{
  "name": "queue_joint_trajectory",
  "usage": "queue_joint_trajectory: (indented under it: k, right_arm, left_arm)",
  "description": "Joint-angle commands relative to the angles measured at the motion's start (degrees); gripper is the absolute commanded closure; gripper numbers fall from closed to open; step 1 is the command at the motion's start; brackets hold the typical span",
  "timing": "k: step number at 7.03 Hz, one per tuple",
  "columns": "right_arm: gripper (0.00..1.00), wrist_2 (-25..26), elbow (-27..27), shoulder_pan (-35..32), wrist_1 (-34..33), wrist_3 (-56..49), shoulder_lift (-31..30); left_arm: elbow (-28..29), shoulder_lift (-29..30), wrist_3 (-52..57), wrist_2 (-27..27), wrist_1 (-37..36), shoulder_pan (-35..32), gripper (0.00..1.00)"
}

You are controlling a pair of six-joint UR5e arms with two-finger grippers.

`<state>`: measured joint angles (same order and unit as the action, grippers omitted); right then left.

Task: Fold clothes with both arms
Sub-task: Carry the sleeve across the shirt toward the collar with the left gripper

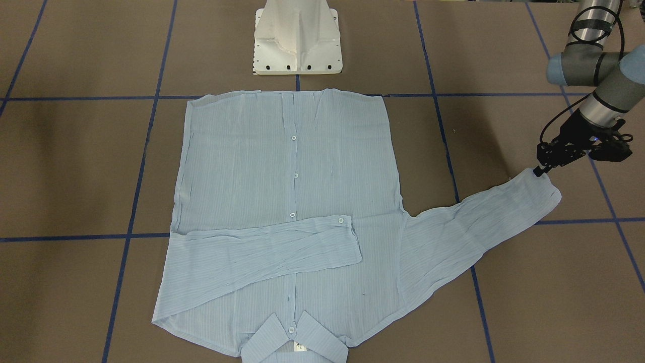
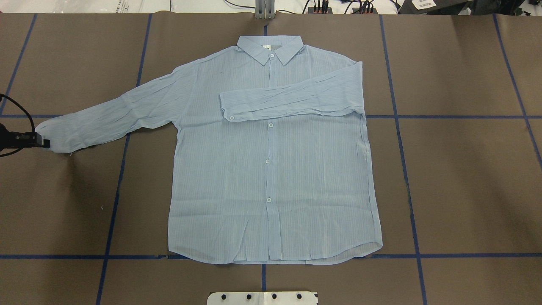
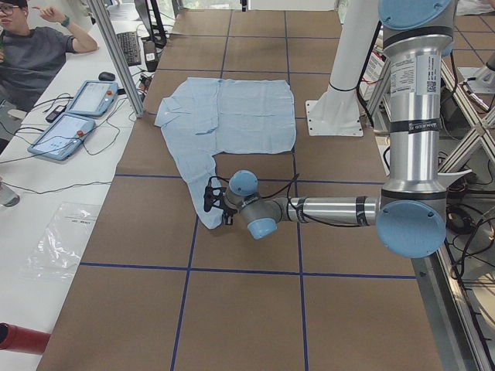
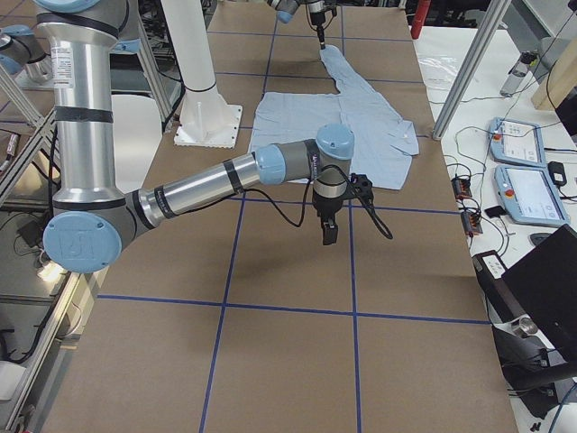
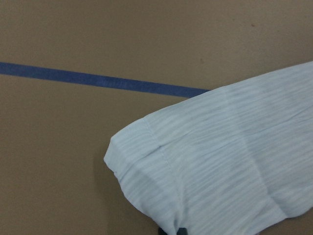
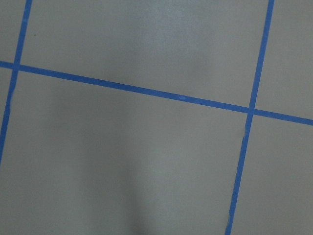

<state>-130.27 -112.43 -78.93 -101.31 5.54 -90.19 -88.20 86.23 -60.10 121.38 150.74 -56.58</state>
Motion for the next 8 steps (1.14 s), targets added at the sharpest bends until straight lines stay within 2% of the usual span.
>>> queue_joint_trajectory:
  k: [1, 2, 4, 5, 7, 8]
  right_arm:
    - [0.00, -0.07, -0.07, 0.00, -0.03, 0.00, -0.07]
    - [0.00, -0.07, 0.02, 0.00, -0.03, 0.08, -0.07]
    - [0.00, 0.02, 0.02, 0.00, -0.03, 0.09, 0.01]
    - [0.00, 0.02, 0.02, 0.00, -0.03, 0.09, 0.01]
    - [0.00, -0.07, 0.19, 0.00, -0.03, 0.17, 0.10]
    - [0.00, -1.11, 0.19, 0.00, -0.03, 0.17, 0.10]
  left_arm:
    - [-3.82, 4.01, -0.90, 0.52, -1.32, 0.07, 1.00]
    - [-3.91, 9.00, -3.42, 0.96, -5.93, 0.24, 1.00]
    - [-3.04, 21.82, -10.90, 4.12, -16.22, 0.42, 1.00]
    - [-1.55, 28.93, -15.44, 4.04, -20.53, 2.16, 1.00]
    - [5.81, 40.81, -28.35, 3.69, -20.39, 6.11, 1.00]
    - [8.28, 44.69, -31.02, 3.69, -20.48, 6.83, 1.00]
